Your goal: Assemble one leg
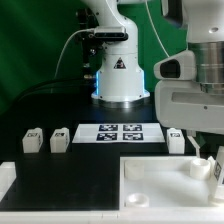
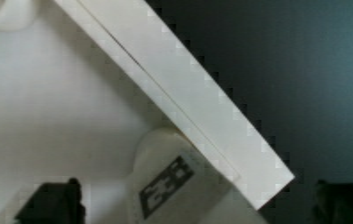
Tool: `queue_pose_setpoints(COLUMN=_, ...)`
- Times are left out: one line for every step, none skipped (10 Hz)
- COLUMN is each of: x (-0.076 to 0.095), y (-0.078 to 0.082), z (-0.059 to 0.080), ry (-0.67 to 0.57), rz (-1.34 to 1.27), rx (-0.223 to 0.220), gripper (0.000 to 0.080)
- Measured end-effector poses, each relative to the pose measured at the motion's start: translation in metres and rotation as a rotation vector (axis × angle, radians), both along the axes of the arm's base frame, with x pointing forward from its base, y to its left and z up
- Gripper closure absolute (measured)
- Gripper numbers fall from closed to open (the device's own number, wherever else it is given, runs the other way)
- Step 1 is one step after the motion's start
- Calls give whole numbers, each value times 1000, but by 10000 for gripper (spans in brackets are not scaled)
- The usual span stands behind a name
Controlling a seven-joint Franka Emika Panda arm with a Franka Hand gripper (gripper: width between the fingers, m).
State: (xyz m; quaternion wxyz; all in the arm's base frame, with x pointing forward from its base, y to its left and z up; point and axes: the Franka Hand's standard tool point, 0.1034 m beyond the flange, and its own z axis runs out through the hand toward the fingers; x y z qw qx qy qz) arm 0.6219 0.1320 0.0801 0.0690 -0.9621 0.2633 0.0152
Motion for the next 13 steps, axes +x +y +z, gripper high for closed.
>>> queue_pose_setpoints(x=-1, y=-3, z=-3, ry=-22, rz=189, rx=-29, gripper=150)
queue_pose_setpoints(x=0, y=-4, z=-4, ry=-37, rz=298, rx=-42, gripper=150)
queue_pose_setpoints(x=0, y=-4, z=-4, ry=-37, rz=297, rx=-41, gripper=173)
queue_pose_setpoints(x=0, y=-4, z=-4, ry=-36, rz=286, rx=-40, gripper=173)
queue_pose_setpoints(x=0, y=-3, z=-3, ry=-34, rz=268, rx=-38, gripper=343)
queue_pose_setpoints(x=-1, y=-5, z=-4, ry=-23, rz=218, rx=-37, gripper=496)
queue_pose_setpoints(x=-1, y=-7, z=-5, ry=-12, rz=133, rx=-38, gripper=496)
queue_pose_setpoints(x=-1, y=-7, z=-5, ry=-3, rz=61, rx=-36, gripper=500)
queue_pose_setpoints(x=-1, y=-5, z=-5, ry=13, rz=-69, rx=-28, gripper=502)
queue_pose_setpoints(x=-2, y=-5, z=-5, ry=20, rz=-120, rx=-24, gripper=502)
queue_pose_setpoints(x=-1, y=-4, z=-5, ry=43, rz=-267, rx=-4, gripper=503)
queue_pose_setpoints(x=2, y=-6, z=-6, ry=82, rz=-480, rx=49, gripper=505)
queue_pose_setpoints(x=4, y=-6, z=-6, ry=115, rz=-653, rx=85, gripper=505)
